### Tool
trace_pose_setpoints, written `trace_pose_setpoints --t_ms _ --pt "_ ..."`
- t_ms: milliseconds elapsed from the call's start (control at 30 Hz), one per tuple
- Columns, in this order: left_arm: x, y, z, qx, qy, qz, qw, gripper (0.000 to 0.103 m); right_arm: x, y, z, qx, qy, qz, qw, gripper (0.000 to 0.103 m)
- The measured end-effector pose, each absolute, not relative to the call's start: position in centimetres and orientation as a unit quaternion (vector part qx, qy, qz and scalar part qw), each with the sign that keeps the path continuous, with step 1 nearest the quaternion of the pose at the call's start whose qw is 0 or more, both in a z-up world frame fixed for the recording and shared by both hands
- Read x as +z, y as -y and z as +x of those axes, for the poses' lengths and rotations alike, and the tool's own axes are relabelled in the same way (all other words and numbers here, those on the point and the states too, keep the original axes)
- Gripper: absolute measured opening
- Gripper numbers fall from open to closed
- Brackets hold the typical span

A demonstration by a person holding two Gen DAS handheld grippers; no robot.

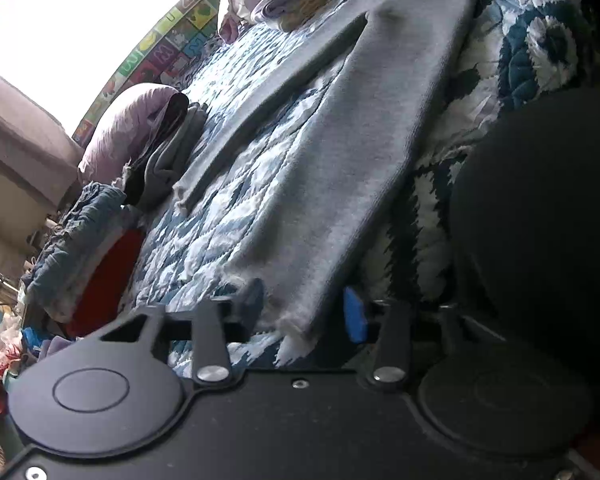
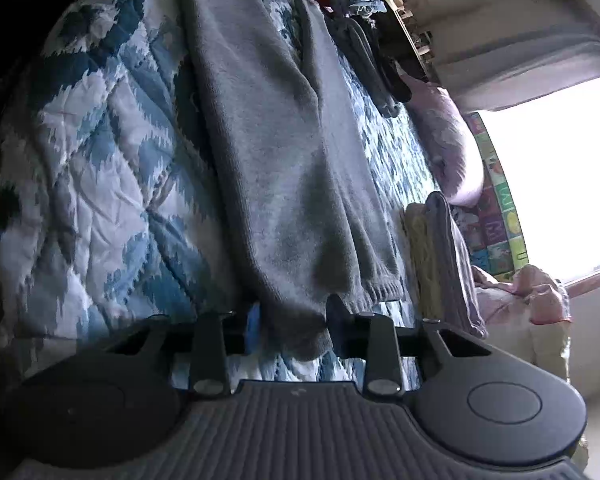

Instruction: Fold clothes

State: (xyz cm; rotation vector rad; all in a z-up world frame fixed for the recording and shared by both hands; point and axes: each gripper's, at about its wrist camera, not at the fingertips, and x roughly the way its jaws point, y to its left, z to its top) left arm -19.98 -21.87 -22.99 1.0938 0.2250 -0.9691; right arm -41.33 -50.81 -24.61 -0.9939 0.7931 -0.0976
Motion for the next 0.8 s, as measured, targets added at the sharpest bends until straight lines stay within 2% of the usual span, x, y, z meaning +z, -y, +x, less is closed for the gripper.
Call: trace_pose_setpoints --t_ms 33,100,133,167,467,600,800 --pt "-22.8 22.0 -19.9 -0.440 -0.105 0.496 0.742 0.012 -24.6 50.8 -41.5 -0.049 -0.368 -0.463 0.805 0.034" --pt "-22.3 22.2 -19.7 -0.444 -0.112 0.486 0.745 0.006 -24.5 51.0 -41.6 -0.055 -0.365 -0.453 0.811 0.033" --pt "-21.6 22.3 -19.6 -0.447 -0.113 0.475 0.749 0.006 -24.1 51.2 -41.5 -0.054 -0.368 -0.440 0.817 0.028" --pt "-20.8 22.4 -19.5 -0.447 -0.111 0.461 0.758 0.005 -23.7 51.4 -41.5 -0.054 -0.371 -0.425 0.824 0.018" --pt "-14.0 24.7 -13.4 -0.449 -0.169 0.235 0.845 0.004 -16.3 56.2 -39.6 -0.099 -0.348 -0.236 0.902 0.013" --pt "-13.6 26.7 -10.4 -0.440 -0.201 0.167 0.859 0.004 -14.5 59.3 -37.6 -0.119 -0.339 -0.158 0.920 0.013" --pt "-13.8 28.7 -5.5 -0.415 -0.239 0.099 0.873 0.003 -13.9 62.3 -34.9 -0.124 -0.343 -0.101 0.925 0.013"
